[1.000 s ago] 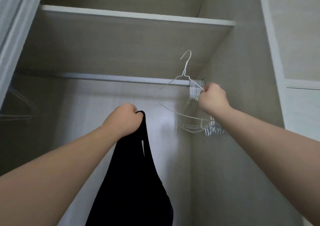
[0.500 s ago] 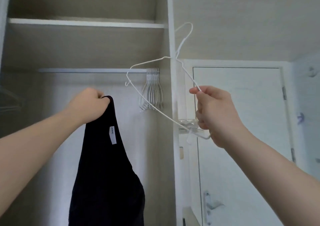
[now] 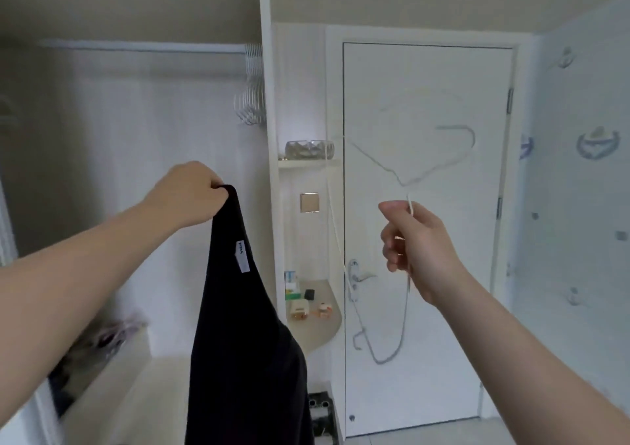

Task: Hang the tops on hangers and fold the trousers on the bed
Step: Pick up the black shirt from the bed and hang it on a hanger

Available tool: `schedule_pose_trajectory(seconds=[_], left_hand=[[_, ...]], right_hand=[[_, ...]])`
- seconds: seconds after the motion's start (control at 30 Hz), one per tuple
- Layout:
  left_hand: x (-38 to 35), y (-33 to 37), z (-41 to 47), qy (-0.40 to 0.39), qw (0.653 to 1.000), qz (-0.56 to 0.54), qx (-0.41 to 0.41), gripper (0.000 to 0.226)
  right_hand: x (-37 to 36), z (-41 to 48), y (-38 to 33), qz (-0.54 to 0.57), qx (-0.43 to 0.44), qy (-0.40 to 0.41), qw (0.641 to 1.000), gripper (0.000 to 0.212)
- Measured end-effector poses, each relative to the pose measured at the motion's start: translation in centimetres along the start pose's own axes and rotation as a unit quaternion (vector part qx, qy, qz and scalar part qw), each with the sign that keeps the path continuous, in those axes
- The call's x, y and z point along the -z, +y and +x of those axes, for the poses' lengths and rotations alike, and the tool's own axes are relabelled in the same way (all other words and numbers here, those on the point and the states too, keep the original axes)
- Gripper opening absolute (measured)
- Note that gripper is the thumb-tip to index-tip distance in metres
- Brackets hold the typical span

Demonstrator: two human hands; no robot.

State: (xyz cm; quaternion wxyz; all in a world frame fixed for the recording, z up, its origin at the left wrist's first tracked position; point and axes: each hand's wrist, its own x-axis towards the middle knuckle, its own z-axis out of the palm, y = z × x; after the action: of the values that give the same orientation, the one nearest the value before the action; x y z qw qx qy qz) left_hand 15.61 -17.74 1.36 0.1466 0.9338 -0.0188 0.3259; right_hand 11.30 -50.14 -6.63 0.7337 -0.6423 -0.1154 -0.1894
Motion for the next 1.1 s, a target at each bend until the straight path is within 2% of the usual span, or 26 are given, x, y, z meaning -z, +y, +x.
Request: schedule_pose_trajectory(seconds=[0.07, 0.13, 0.27, 0.37, 0.53, 0.67, 0.8, 0.9, 1.03, 1.1], left_hand=[[-0.9, 1.0, -1.7, -0.045, 0.994, -0.085, 0.041, 0.029], [-2.0, 1.8, -3.3, -0.074, 0.978, -0.176, 0.084, 0.028], [-4.2, 3.0, -6.2, -0.112, 0.936, -0.296, 0.152, 0.025], [-6.0, 3.9, -8.0, -0.137, 0.925, -0.313, 0.164, 0.021], [-8.2, 5.5, -10.3, -0.202, 0.933, -0.277, 0.110, 0.017], [-9.4, 7.4, -12.1, -0.229, 0.941, -0.238, 0.068, 0.020], [-9.7, 9.6, -13.4, -0.261, 0.945, -0.196, 0.002, 0.016], [-9.1, 11.0, -14.5, -0.285, 0.943, -0.163, -0.048, 0.014], [-8.3, 13.3, -16.9, -0.313, 0.927, -0.184, -0.092, 0.020], [-7.9, 13.9, -18.2, -0.323, 0.917, -0.198, -0.123, 0.019]], right_hand=[[0.8, -0.8, 0.9, -0.003, -0.051, -0.006, 0.999, 0.021], [1.7, -2.2, 1.9, -0.016, -0.061, 0.006, 0.998, 0.024], [3.8, -7.6, 3.1, -0.016, -0.017, 0.021, 1.000, 0.027], [5.3, -13.0, 3.5, -0.033, 0.015, 0.005, 0.999, 0.027], [6.7, -21.4, 4.0, -0.111, 0.039, -0.012, 0.993, 0.031], [7.0, -24.6, 4.6, -0.198, 0.027, -0.029, 0.979, 0.033], [6.8, -25.0, 5.1, -0.236, 0.001, -0.029, 0.971, 0.023], [6.5, -24.0, 5.6, -0.280, -0.004, -0.029, 0.959, 0.027], [4.6, -22.9, 7.1, -0.308, -0.034, -0.075, 0.948, 0.027], [3.2, -22.7, 7.8, -0.284, -0.058, -0.089, 0.953, 0.028]])
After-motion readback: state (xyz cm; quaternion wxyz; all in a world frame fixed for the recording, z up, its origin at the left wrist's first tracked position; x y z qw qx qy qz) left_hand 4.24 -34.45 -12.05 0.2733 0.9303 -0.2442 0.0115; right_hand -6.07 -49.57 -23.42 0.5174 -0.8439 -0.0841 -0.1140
